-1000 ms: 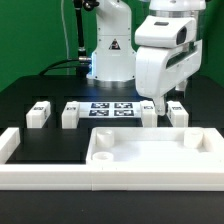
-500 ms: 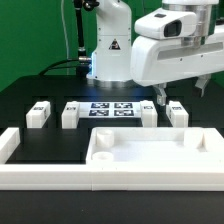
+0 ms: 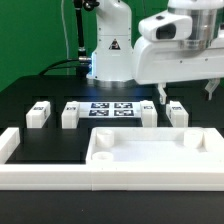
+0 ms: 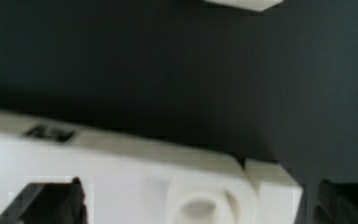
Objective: Assemble desk
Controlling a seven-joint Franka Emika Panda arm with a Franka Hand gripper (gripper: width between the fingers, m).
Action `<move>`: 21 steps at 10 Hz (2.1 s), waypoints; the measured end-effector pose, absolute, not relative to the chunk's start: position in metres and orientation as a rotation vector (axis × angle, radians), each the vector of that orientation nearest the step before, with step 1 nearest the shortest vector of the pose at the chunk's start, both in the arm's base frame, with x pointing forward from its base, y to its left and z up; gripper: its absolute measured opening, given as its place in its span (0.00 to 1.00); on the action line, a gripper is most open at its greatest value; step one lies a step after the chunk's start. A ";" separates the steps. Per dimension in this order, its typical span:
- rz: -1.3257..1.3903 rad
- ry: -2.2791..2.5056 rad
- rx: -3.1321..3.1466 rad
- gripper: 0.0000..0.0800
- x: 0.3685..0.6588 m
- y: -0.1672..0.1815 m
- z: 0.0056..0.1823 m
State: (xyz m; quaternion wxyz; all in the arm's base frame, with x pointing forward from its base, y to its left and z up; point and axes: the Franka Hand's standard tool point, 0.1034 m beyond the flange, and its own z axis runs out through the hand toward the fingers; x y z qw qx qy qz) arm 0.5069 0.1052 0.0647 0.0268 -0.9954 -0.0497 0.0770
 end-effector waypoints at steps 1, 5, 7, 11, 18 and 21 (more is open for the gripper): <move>0.416 -0.094 -3.048 0.81 0.498 0.108 0.063; 0.822 -0.058 -2.945 0.81 0.495 0.117 0.058; 1.126 -0.021 -2.874 0.81 0.471 0.113 0.057; 1.376 -0.035 -2.768 0.81 0.468 0.109 0.048; 1.401 -0.052 -2.758 0.81 0.447 0.118 0.015; 1.396 -0.051 -2.760 0.48 0.448 0.118 0.015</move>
Offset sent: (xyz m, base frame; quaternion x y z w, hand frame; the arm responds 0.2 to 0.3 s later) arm 0.0000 0.0000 0.0000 0.0000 -0.1296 0.0000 0.9916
